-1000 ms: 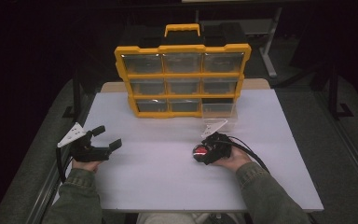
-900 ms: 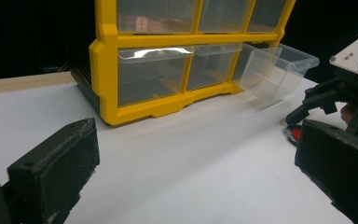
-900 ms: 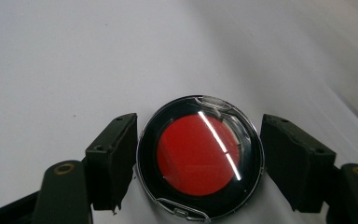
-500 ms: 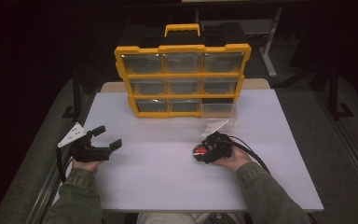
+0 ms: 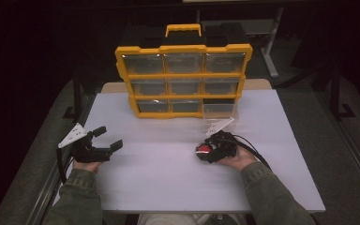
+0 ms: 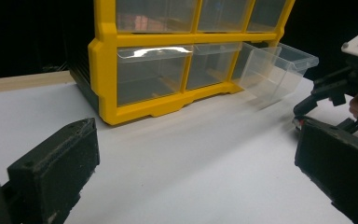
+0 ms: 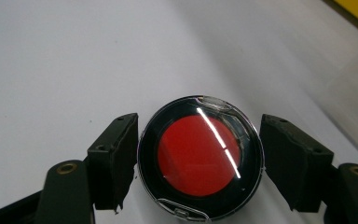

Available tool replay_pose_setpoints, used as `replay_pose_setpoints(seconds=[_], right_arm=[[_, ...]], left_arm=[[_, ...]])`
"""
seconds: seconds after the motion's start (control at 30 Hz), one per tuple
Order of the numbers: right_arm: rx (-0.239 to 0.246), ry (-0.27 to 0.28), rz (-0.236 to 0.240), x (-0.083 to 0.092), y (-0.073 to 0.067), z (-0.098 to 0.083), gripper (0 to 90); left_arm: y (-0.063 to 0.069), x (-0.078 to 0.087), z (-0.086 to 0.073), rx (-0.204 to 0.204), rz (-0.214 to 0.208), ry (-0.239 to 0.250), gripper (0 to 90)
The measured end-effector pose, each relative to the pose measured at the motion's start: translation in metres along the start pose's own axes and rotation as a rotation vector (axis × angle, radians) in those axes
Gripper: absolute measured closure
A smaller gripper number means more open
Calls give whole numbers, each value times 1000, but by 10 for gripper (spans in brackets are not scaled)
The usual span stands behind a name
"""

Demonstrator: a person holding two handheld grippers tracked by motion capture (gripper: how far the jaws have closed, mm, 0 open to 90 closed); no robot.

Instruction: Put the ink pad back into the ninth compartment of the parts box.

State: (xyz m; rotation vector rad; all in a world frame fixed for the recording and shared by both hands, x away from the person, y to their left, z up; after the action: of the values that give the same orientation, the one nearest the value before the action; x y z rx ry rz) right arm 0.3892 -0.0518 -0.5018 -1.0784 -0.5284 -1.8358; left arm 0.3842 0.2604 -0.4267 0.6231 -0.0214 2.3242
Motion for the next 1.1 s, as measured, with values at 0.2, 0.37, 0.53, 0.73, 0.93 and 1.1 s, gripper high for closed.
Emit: replay_pose_setpoints(seconds=[0.2, 0.37, 0.53, 0.73, 0.93, 1.1], right_arm=[[-18, 36, -5, 15, 4, 2, 287], [-24, 62, -5, 24, 5, 3, 287], [-24, 76, -3, 30, 4, 5, 287], [-21, 95, -8, 43, 4, 10, 287], [-18, 114, -18, 54, 5, 16, 287], [-18, 117, -26, 61, 8, 20, 287]], left_arm=[[0, 0, 0, 0, 1, -2, 0], [0, 0, 0, 0, 0, -3, 0], [0, 0, 0, 3, 2, -1, 0], [0, -1, 0, 3, 2, -1, 0], [-1, 0, 0, 4, 1, 3, 0], [0, -1, 0, 7, -2, 2, 0]])
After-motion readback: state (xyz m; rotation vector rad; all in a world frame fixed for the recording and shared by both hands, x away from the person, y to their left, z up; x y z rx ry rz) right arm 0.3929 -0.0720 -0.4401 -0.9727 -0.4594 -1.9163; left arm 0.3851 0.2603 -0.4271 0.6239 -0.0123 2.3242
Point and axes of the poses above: each handheld gripper's, and its own axes: x roughly backward along the jaws, z roughly out of its top, y roughly to its right, the point moved 10 cm from there along -x, roughly forward along the jaws, and after that the axes turned 11 degrees about -y, right-handed, at the moved point
